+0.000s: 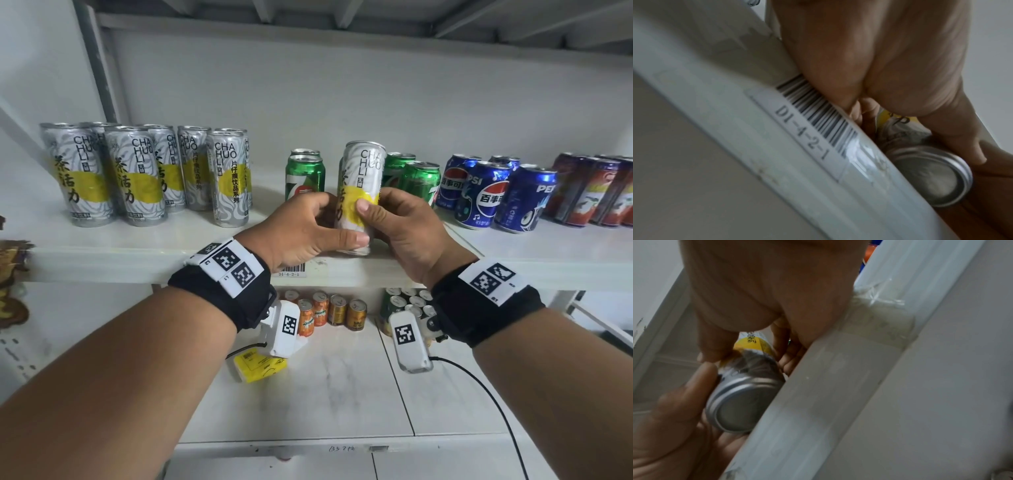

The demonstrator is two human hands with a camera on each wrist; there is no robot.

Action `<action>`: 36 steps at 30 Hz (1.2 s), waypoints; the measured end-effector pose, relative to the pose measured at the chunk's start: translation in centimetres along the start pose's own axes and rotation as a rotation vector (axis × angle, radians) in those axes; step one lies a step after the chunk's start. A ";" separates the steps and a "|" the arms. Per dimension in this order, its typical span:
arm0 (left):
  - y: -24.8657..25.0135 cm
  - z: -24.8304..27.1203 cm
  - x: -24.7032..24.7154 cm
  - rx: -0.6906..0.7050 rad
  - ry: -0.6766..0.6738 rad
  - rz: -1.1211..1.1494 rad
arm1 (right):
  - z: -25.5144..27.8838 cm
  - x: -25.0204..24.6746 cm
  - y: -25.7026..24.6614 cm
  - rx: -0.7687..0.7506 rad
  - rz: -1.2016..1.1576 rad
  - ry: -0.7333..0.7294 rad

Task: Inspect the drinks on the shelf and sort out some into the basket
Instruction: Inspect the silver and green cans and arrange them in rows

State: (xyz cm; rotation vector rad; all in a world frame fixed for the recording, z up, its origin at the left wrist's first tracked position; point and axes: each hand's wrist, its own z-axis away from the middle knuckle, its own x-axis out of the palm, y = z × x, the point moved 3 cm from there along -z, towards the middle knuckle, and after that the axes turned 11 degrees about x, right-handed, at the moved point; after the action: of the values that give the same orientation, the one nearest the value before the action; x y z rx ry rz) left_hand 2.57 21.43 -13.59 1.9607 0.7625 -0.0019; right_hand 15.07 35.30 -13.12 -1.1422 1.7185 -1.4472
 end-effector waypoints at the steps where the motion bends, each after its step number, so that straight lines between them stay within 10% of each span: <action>1: 0.0 0.0 0.1 -0.002 0.001 0.004 | 0.0 -0.1 0.0 0.008 -0.005 -0.007; 36: 1.2 0.3 0.0 0.098 0.054 -0.284 | 0.7 0.3 0.0 -0.168 0.041 -0.157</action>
State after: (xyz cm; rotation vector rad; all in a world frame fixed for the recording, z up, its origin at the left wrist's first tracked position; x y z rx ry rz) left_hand 3.25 20.81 -12.78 1.9350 1.0885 -0.1601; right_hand 15.54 34.72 -13.20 -1.2655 1.7672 -1.1733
